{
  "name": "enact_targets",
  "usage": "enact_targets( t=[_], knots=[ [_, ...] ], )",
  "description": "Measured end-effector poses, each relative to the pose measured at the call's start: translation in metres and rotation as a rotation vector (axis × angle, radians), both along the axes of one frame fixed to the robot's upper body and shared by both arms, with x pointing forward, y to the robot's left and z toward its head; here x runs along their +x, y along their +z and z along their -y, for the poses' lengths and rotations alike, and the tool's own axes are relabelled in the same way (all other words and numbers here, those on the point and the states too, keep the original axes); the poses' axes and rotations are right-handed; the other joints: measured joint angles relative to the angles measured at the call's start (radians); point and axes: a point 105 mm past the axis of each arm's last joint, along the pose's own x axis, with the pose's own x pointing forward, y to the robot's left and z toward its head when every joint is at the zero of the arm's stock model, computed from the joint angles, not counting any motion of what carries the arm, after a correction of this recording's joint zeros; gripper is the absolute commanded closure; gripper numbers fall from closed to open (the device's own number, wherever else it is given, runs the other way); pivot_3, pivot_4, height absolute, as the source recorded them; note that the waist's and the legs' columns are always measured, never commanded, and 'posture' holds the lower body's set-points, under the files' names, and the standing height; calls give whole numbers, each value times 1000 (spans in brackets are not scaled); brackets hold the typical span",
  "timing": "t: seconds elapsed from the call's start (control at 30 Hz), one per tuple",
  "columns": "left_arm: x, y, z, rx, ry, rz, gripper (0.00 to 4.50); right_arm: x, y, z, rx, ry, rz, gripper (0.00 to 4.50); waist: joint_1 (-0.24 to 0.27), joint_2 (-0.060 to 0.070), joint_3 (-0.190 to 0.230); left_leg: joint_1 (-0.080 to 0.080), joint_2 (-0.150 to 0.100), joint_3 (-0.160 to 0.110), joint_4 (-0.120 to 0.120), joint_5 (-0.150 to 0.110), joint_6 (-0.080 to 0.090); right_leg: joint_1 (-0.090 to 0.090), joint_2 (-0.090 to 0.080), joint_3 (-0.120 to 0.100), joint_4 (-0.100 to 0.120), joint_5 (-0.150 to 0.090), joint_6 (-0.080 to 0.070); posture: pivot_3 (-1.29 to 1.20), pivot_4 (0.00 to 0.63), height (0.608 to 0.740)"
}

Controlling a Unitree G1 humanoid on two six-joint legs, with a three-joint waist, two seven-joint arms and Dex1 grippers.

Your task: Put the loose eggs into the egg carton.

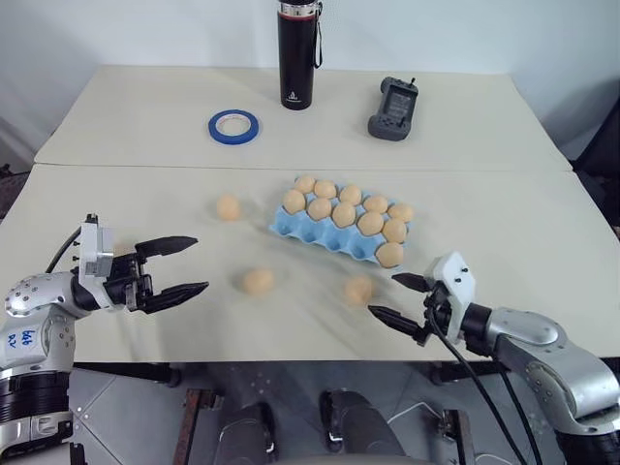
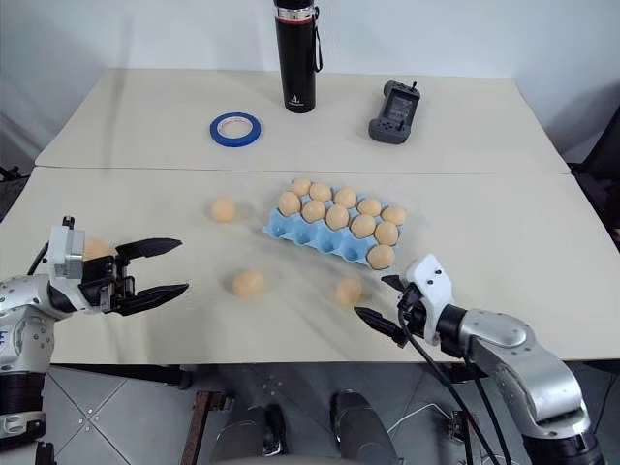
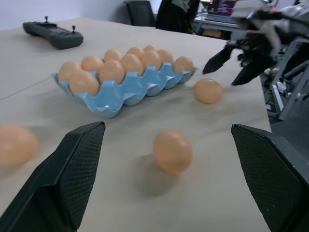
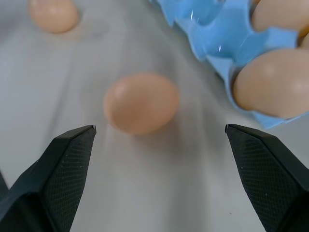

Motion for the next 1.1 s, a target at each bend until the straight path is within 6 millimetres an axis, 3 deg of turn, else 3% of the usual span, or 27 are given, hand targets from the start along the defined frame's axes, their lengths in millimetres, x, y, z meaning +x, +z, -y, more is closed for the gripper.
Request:
enact_targets(
  t=[0.43,0.53,0.67,0.77,0.93,1.1],
  knots=[
    [-4,-6,-2,-14,-6,7,57,22,-11,-28,20,73,11,0,1,0,0,-1,0,-1,1,0,0,0,0,-1,0,0,0,0,150,740],
    [-4,-5,-2,-14,-2,13,0,26,-13,-31,6,81,8,586,0,0,0,-1,0,-1,1,0,0,0,0,-1,0,0,0,0,150,740],
    [-4,-5,-2,-17,-1,18,0,28,-12,-36,32,81,35,1850,1,0,0,-1,0,-1,1,0,0,0,0,-1,0,0,0,0,150,740],
    [-4,-5,-2,-21,-2,23,0,28,-10,-36,36,84,37,2068,1,0,0,-1,0,-1,1,0,0,0,0,-1,0,0,0,0,150,740],
    [-6,-6,-4,-26,5,27,0,23,12,-35,63,98,78,2069,0,0,0,-1,0,-1,1,-1,0,0,0,-2,0,0,0,0,150,740],
    [-9,-11,-5,-33,8,20,0,35,55,-37,107,85,183,2069,0,0,0,-1,0,-2,1,-3,1,0,-1,-2,1,0,-1,0,150,740]
  ],
)
